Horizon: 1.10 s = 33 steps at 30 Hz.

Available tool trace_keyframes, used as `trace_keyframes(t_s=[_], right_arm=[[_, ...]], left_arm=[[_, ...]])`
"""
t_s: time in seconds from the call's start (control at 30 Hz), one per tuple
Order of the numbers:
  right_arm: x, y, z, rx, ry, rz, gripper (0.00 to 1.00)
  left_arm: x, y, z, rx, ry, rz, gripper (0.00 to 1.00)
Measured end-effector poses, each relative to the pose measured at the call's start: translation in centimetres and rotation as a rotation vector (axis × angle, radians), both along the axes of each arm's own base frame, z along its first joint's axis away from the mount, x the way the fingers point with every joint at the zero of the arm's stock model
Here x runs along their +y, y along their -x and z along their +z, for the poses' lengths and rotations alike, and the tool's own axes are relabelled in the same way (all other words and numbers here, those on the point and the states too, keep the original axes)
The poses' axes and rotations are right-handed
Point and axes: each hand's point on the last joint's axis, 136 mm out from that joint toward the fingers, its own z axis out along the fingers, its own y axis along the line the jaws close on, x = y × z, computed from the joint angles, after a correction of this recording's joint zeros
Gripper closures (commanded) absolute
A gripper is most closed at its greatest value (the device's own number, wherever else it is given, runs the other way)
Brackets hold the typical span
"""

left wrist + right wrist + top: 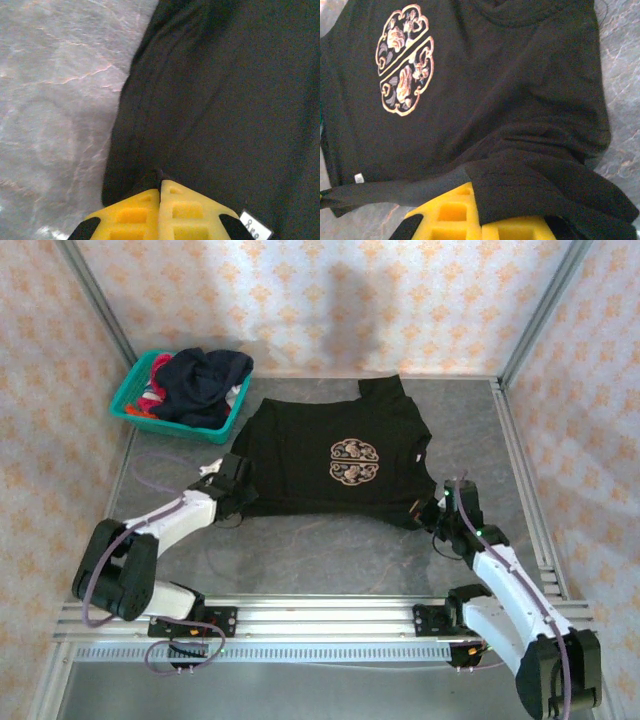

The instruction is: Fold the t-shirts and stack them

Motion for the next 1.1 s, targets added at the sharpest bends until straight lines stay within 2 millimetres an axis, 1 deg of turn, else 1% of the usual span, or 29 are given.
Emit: trace_keyframes(t_s=[0.03,0.07,0.1,0.13,0.17,0.2,0.23,0.27,0.33,0.4,0.47,0.5,0.57,0.63,0.7,0.77,0.8,0.87,0.93,1.1], right_arm=[[0.1,0.3,-0.1,0.011,-0.007,0.003,1.00],[0.2,0.5,-0.2,0.024,-0.014,0.007,0.97],[0.4,0.8,-0.4,0.039,-0.023,0.010,0.87],[0.6,1.1,-0.5,0.056,-0.036,0.013,0.65],[0.7,1.3,-0.6,0.067,-0.044,0.017,0.46],[0.9,1.6,-0.8,0.080,-0.051,0.024,0.34],[1.1,1.9,-0.9,0.095,-0.058,0.028,0.27],[1.2,2.2,-1.1,0.109,-0.059,0.032,0.23],[1.1,3.1,-1.5,0.150,-0.053,0.035,0.19],[0.8,3.8,-1.1,0.175,-0.037,0.030,0.19],[0.5,4.0,0.0,0.172,-0.022,0.027,0.19],[0.5,4.0,0.7,0.163,-0.019,0.029,0.19],[0.9,3.7,1.9,0.139,-0.015,0.045,0.20],[1.7,3.8,2.1,0.137,-0.009,0.072,0.21],[2.8,4.3,1.6,0.157,0.006,0.112,0.24],[4.3,4.5,0.9,0.173,0.033,0.161,0.30],[5.0,4.5,0.4,0.180,0.050,0.183,0.34],[6.4,4.5,-0.8,0.202,0.092,0.232,0.46],[7.2,4.3,-2.2,0.231,0.139,0.256,0.56],[8.8,2.8,-4.6,0.270,0.227,0.289,0.58]], left_arm=[[0.3,0.4,0.1,-0.001,-0.007,0.005,1.00],[0.5,0.9,0.1,0.002,-0.012,0.009,1.00],[0.7,1.3,0.1,0.005,-0.012,0.011,0.99],[0.8,1.9,-0.2,0.017,-0.014,0.014,0.90],[1.0,2.4,-0.6,0.030,-0.017,0.014,0.77],[1.1,2.9,-1.0,0.048,-0.023,0.014,0.57],[1.3,3.5,-1.6,0.069,-0.027,0.017,0.46],[1.5,4.0,-2.0,0.089,-0.032,0.020,0.38],[1.8,5.0,-2.7,0.125,-0.041,0.024,0.24],[2.1,5.9,-2.9,0.144,-0.049,0.032,0.11],[2.8,6.8,-2.2,0.134,-0.059,0.055,0.00],[3.0,7.0,-1.7,0.118,-0.060,0.065,0.00],[3.6,7.2,0.0,0.062,-0.062,0.087,0.00],[3.8,7.2,1.0,0.025,-0.061,0.097,0.00],[3.8,7.1,1.3,0.017,-0.056,0.100,0.02],[3.5,7.0,1.1,0.028,-0.046,0.099,0.08],[3.4,7.0,0.9,0.034,-0.037,0.101,0.10],[3.2,6.9,0.5,0.047,-0.027,0.106,0.13],[3.1,6.8,0.1,0.058,-0.023,0.109,0.14],[2.8,6.6,-0.3,0.073,-0.017,0.103,0.15]])
